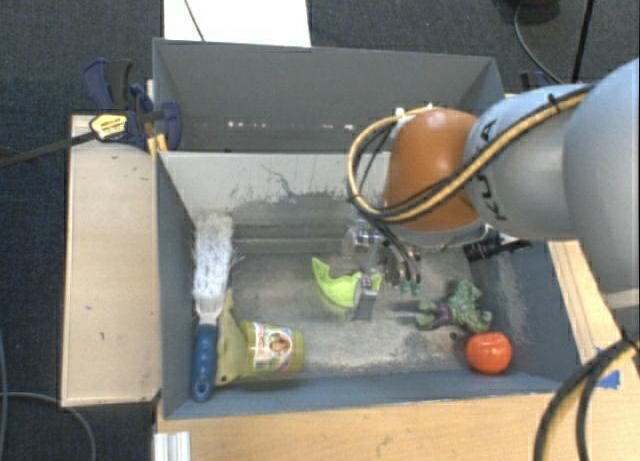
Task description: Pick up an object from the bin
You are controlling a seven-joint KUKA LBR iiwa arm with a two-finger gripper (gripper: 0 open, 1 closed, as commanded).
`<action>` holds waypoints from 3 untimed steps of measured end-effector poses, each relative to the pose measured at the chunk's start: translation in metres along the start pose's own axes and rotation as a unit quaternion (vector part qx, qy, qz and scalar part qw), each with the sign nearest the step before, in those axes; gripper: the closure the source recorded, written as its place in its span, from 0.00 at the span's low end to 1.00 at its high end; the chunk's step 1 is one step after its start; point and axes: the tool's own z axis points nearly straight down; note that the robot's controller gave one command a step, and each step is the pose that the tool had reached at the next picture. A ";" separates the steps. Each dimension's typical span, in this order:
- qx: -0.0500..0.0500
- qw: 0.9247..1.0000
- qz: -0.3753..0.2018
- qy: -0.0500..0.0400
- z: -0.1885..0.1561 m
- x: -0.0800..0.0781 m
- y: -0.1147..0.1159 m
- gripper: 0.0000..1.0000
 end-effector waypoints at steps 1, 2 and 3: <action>0.000 0.999 -0.054 0.000 0.032 -0.010 0.008 0.00; 0.000 0.993 0.120 -0.001 0.032 0.015 0.014 1.00; 0.000 0.993 0.120 -0.001 0.032 0.015 0.014 1.00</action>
Offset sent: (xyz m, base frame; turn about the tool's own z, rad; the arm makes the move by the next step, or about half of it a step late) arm -0.0145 0.0154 -0.0326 0.2413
